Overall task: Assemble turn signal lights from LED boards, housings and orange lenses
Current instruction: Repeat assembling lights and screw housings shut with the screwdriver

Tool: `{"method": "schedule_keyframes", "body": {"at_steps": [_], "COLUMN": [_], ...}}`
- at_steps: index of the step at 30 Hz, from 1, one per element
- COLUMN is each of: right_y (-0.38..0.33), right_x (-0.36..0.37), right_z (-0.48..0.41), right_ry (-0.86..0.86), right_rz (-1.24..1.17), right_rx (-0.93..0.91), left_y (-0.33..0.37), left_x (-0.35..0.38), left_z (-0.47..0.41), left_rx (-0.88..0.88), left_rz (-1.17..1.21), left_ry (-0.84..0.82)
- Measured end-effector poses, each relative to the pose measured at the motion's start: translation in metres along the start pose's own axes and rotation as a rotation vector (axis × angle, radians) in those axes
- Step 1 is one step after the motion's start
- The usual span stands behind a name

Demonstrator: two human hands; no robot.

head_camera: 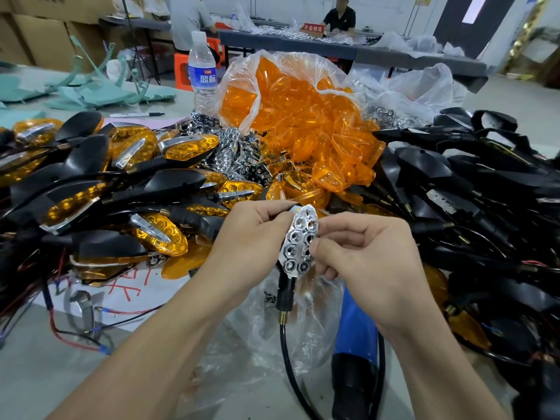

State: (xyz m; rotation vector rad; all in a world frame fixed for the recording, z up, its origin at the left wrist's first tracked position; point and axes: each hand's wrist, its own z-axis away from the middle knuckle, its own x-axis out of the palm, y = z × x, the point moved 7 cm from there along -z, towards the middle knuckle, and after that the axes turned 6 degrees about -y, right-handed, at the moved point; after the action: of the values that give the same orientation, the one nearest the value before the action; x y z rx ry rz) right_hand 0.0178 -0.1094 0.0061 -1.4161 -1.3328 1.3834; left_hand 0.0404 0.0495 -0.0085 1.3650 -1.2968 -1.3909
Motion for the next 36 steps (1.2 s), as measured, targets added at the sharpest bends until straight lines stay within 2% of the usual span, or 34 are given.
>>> {"method": "schedule_keyframes", "body": {"at_steps": [4, 9, 16, 24, 31, 33, 36], "right_y": [-0.006, -0.013, -0.015, -0.002, 0.008, 0.013, 0.016], "right_x": [0.001, -0.002, -0.001, -0.003, 0.011, 0.005, 0.000], "right_z": [0.004, 0.010, 0.011, 0.004, -0.003, -0.003, -0.002], "right_ry": [0.089, 0.208, 0.215, 0.189, 0.005, 0.051, 0.125], "right_rz": [0.189, 0.289, 0.341, 0.292, 0.211, 0.071, -0.023], "right_rx": [-0.018, -0.057, -0.051, -0.019, -0.015, 0.033, 0.058], "left_y": [-0.003, -0.006, -0.010, -0.005, -0.002, -0.003, -0.002], "left_x": [0.002, 0.006, 0.007, 0.004, 0.000, 0.003, 0.010], "left_z": [0.000, 0.002, 0.000, -0.001, -0.002, -0.002, 0.001], "left_rx": [-0.049, -0.106, -0.096, 0.001, 0.047, 0.017, -0.046], "left_rz": [0.115, 0.250, 0.205, 0.121, 0.170, 0.216, 0.324], "left_ry": [-0.017, -0.050, -0.091, -0.099, -0.035, -0.088, -0.273]}}
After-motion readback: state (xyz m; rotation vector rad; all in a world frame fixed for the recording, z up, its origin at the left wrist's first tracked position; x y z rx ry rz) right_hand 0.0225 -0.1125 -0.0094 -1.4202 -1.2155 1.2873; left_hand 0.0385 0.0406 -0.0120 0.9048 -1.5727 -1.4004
